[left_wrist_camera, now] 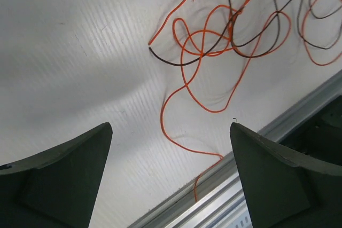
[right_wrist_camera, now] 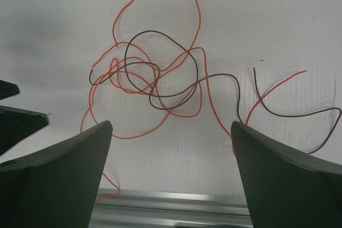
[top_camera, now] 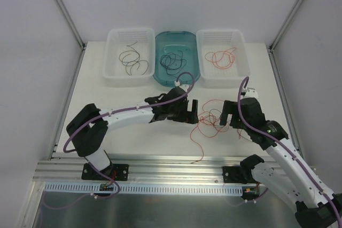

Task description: Untangle the cables

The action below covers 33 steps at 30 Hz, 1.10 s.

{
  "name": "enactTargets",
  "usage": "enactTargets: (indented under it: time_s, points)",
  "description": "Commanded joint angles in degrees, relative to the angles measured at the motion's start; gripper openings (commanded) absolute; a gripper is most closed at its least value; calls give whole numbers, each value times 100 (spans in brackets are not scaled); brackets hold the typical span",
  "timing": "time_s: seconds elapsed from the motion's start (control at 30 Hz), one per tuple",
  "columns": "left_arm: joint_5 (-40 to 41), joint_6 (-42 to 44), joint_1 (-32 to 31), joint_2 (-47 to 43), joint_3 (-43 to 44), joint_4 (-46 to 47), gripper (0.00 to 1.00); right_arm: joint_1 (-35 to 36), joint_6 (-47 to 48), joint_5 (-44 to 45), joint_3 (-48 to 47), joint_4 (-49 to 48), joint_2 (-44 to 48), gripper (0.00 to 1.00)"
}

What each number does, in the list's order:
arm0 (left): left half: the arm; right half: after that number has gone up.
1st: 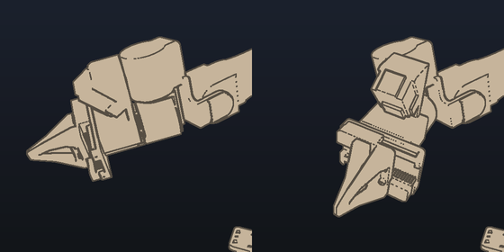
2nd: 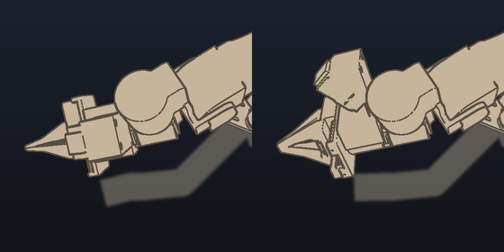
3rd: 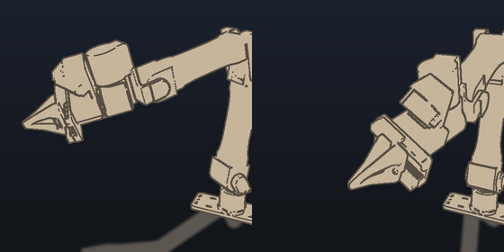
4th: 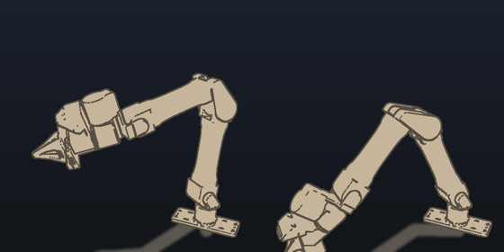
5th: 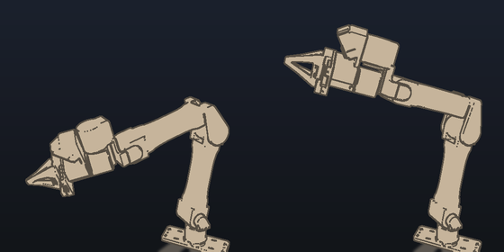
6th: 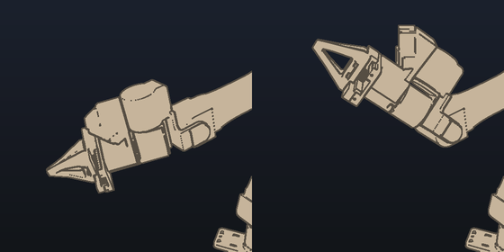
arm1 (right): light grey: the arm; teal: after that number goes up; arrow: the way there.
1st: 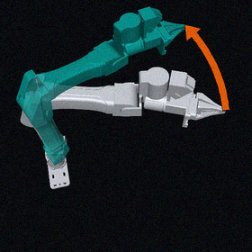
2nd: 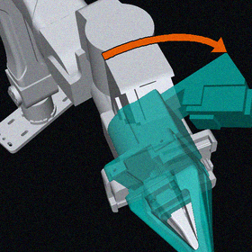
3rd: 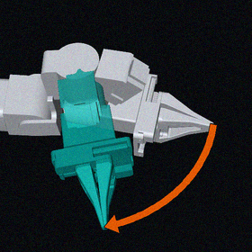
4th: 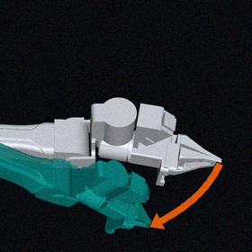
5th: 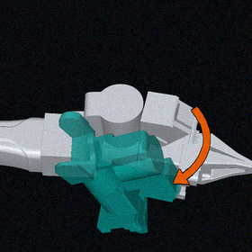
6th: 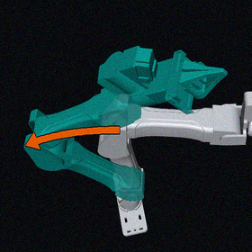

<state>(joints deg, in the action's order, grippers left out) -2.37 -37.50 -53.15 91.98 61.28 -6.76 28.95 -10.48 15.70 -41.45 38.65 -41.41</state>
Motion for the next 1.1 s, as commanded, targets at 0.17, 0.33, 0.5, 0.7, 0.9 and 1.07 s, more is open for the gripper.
enactTargets:
  time_s: [0.17, 0.33, 0.5, 0.7, 0.9, 1.07]
  points:
    - [570, -759, -741, 1040, 631, 70, 87, -30, 20, -366, 128, -279, 291, 98]
    - [677, -979, -881, 1585, 833, 70, 79, -30, 20, -716, 366, -613, 230, 98]
    - [913, -944, -926, 1762, 755, 70, 27, -38, 2, -1007, 436, -990, -42, 97]
    - [1370, -549, -900, 1156, 229, -9, 0, -39, -15, -1517, 445, -1578, -639, 88]
    - [1485, -13, -803, 391, -343, -132, 0, -4, -121, -2062, 331, -2265, -1623, 65]
    - [1494, 84, -785, -40, -652, -150, 0, 295, -226, -1958, -20, -2485, -2511, 52]
